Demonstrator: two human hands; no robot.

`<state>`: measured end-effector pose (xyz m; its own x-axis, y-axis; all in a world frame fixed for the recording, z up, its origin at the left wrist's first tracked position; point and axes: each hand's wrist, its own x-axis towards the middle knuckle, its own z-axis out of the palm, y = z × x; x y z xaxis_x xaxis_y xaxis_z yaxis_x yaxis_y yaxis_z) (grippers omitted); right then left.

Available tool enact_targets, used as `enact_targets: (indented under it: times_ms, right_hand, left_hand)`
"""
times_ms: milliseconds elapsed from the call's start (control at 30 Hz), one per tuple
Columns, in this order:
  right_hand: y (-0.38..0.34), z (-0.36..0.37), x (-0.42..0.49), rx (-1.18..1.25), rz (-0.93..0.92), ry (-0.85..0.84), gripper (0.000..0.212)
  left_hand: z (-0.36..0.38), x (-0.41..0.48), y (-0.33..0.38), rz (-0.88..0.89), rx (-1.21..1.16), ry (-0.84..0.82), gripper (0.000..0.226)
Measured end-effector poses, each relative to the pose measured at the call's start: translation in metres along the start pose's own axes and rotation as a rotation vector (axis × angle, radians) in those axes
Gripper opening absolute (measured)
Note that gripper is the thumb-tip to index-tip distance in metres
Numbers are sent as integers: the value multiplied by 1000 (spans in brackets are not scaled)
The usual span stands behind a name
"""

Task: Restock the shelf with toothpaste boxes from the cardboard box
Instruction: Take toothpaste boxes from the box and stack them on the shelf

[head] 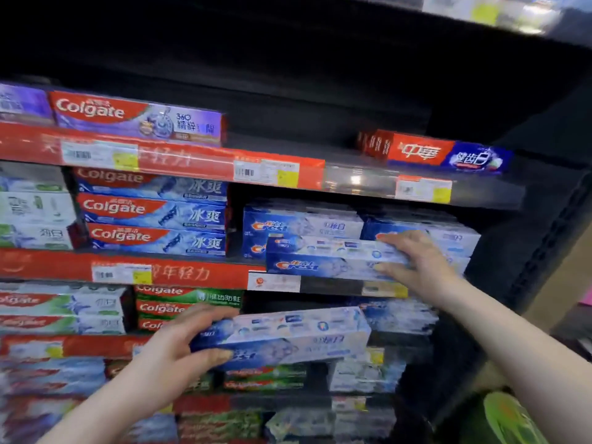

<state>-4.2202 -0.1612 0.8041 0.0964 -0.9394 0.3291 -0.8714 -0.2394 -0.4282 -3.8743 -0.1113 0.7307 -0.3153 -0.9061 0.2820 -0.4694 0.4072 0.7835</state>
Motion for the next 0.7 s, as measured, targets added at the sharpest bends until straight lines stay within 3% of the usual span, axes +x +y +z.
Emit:
enact_targets:
  times_ms: [167, 500, 700]
  right_hand:
    - [11, 31, 42, 31, -124, 21, 49]
    - [10, 66, 72, 68, -123, 40, 53]
    - [11, 71, 72, 65, -76, 22, 51]
  left_hand:
    - [13, -6, 2, -95, 44, 119, 50]
    - [-5, 12, -2, -192, -27, 165, 42]
    - [-9, 27, -11, -196, -5, 131, 57]
